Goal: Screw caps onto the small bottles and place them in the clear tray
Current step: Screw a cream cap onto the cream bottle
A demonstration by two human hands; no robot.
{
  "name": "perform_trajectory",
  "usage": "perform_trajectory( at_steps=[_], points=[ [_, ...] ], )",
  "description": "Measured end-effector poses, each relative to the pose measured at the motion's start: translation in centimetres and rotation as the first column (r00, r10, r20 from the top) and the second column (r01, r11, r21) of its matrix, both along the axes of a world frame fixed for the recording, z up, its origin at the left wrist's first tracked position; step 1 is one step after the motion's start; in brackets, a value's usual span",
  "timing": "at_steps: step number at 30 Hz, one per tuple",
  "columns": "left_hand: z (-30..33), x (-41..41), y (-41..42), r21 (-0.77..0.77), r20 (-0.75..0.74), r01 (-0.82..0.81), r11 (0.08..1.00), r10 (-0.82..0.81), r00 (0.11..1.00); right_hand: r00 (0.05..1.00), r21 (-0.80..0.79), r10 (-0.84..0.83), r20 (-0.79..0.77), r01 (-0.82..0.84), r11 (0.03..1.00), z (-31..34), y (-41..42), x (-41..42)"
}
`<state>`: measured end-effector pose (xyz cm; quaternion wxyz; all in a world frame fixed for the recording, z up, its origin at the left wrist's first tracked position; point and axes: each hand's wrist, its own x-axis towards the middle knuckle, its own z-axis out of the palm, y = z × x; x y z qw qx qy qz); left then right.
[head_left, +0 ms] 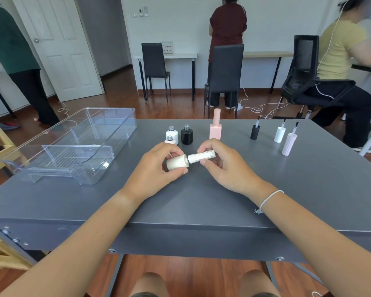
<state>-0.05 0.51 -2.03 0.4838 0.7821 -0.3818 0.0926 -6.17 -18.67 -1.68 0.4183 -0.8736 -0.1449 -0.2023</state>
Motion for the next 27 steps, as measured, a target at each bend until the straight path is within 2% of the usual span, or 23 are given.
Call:
perform_trajectory(
  at_steps=[4,9,14,18,21,27],
  points=[
    [0.02,-0.06,-0.01,0.007,0.008,-0.004,1.000,0.004,1.000,0.999,0.012,-0.025,-0.021,0.026,1.000,0.03,-0.10,0.11],
    [0.03,-0.03,0.01,0.001,0.015,0.001,1.000,-0.001,1.000,0.995,-0.113,-0.097,-0.027,0.094,0.989,0.42,0.02,-0.09],
    [-0.01,0.04,0.01,0.023,0.021,0.003,1.000,-0.004,1.000,0.997,-0.082,0.002,-0.075,-0.008,0.997,0.08,-0.11,-0.09],
    [-0.06,0.06,0.04,0.028,0.020,0.004,1.000,-0.005,1.000,0.996,-0.065,-0.061,-0.060,0.057,0.996,0.08,-0.14,0.08],
    [0.03,-0.04,-0.01,0.016,0.015,0.006,1.000,-0.006,1.000,0.989,-0.109,-0.141,-0.044,0.136,0.985,0.16,-0.22,0.11],
    [0.16,-0.13,-0.01,-0.011,0.018,-0.002,1.000,0.002,1.000,0.994,-0.007,-0.102,-0.039,0.102,0.995,0.03,-0.54,-0.13]
  ],
)
